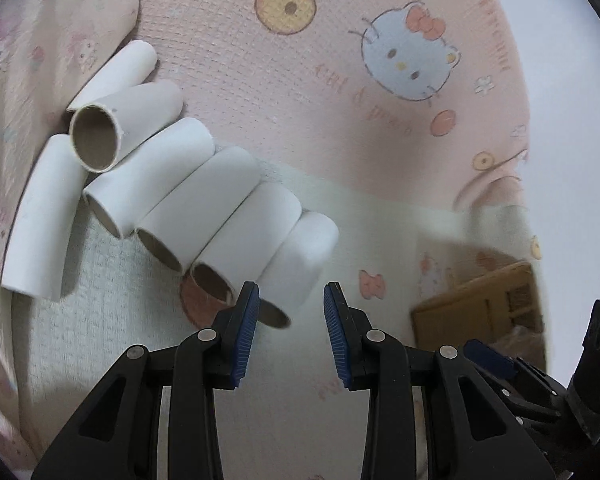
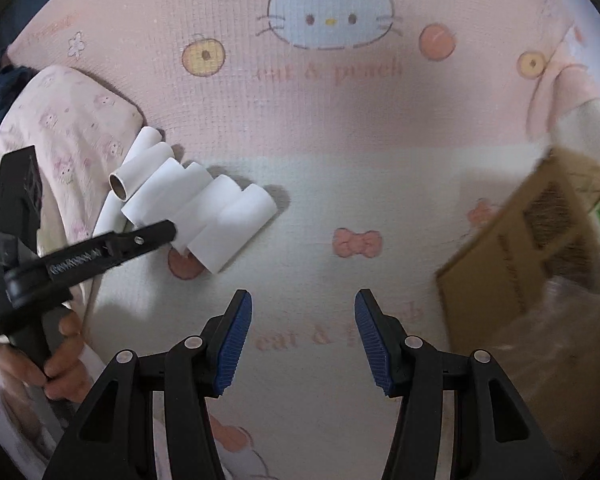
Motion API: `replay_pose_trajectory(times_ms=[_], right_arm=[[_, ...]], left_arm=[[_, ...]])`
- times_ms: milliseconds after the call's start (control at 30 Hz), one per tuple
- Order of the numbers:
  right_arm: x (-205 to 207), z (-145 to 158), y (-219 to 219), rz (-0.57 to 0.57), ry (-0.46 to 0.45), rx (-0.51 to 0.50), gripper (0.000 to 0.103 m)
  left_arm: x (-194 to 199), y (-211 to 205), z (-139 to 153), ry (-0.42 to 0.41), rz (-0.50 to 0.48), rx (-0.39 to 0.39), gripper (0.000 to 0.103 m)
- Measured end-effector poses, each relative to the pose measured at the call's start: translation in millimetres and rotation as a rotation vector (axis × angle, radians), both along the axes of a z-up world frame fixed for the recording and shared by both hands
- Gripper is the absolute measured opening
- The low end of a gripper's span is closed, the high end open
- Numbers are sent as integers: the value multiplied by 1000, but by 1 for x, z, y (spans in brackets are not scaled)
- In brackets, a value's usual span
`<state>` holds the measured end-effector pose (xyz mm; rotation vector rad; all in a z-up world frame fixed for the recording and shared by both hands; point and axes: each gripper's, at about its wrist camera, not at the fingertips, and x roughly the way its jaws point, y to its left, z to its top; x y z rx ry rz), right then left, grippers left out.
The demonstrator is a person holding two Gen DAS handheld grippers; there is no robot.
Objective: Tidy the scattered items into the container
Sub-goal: 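Move both tools back to the row of white tubes, then pull the next white tube off the row with the left gripper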
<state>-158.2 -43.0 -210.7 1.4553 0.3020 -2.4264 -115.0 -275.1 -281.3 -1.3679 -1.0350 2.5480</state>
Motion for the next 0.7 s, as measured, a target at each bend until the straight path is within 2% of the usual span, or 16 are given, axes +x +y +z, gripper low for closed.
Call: replay_pose_trajectory(times_ms=[133, 267, 367, 500, 700], right_arm=[[-15, -18, -12, 16, -35, -11, 51], [-25, -29, -23, 33, -58, -19, 51], [-34, -35, -30, 41, -75, -38, 51], [-46, -42, -35, 33, -97, -59, 51], [-59, -55, -32, 13, -162, -130, 51]], left_arm=[[-15, 0, -7, 12, -28, 40, 37], [-25, 3, -10, 19, -25, 15, 33], [-31, 0, -15, 10, -18, 16, 27], [-30, -6, -21, 9, -27, 129, 25], [-35, -5, -30, -35, -6, 105, 25]])
